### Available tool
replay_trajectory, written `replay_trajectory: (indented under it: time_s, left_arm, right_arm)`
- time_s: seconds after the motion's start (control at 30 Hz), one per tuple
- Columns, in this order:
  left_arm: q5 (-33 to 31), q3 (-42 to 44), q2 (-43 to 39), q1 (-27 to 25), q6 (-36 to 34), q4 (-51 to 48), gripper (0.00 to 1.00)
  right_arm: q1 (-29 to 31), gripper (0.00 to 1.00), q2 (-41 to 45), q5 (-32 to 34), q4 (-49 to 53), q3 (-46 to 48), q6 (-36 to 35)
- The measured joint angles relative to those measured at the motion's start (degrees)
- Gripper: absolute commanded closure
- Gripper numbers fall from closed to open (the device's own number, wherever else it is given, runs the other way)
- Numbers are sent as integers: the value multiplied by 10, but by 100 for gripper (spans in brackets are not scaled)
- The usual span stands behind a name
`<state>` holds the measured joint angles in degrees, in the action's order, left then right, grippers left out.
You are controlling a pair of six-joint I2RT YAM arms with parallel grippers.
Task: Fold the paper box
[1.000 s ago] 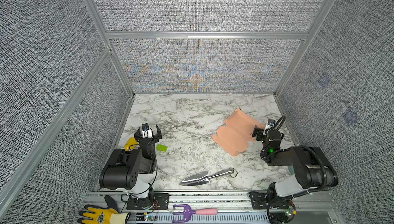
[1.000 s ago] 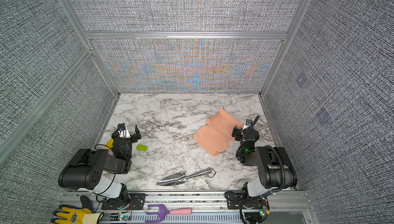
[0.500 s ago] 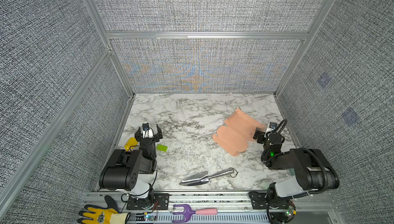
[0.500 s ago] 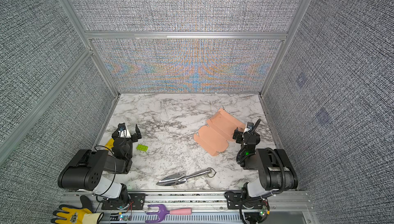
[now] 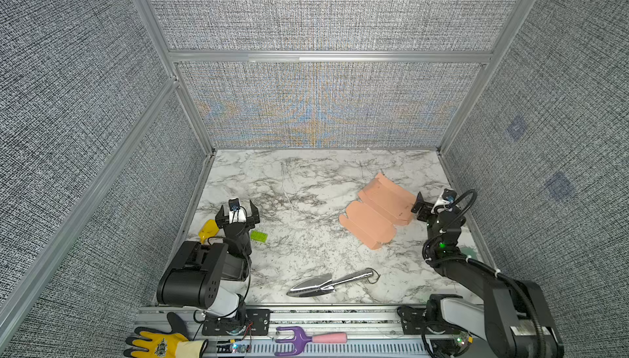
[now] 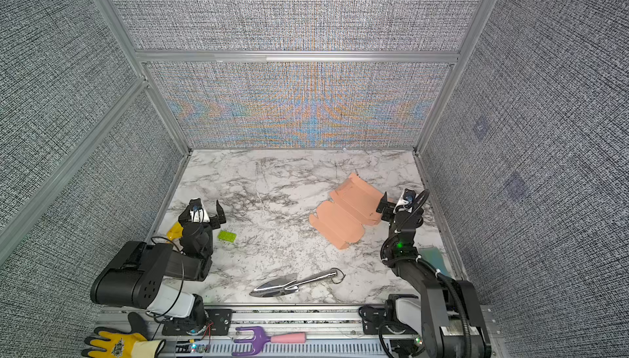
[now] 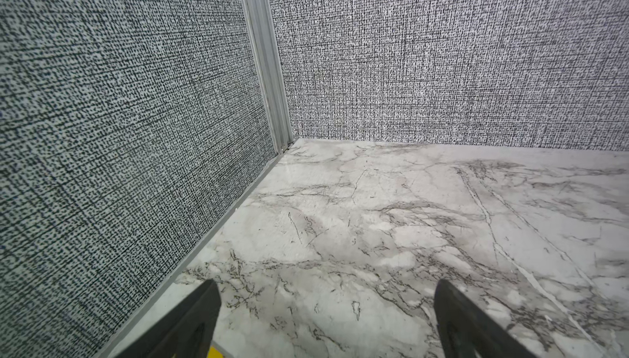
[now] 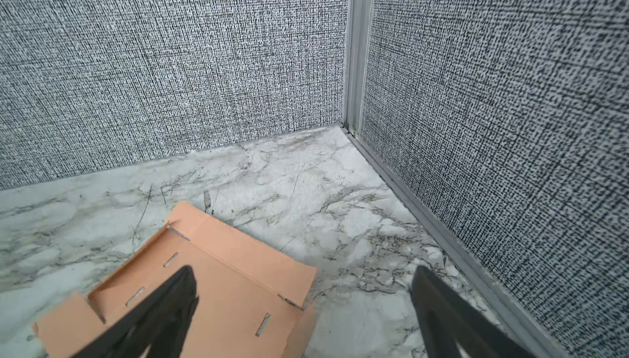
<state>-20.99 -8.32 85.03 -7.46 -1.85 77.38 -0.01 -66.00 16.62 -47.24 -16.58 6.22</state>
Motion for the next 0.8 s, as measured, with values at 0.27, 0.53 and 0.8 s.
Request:
replay_trajectory:
  time_s: [0.27,0.53,0.8]
  left_arm:
    - [19,-121,-132,-5,-8,-209,1]
    - [105,-324,-147,-17,20,-448,1]
    - [180,-544,-50,-116,30,-653,2]
  right_arm:
    - [2,1,44,7,172,-100,45]
    - [2,1,-6,-3,371,-258,86]
    - [17,1,-82,-70,557,-356,134]
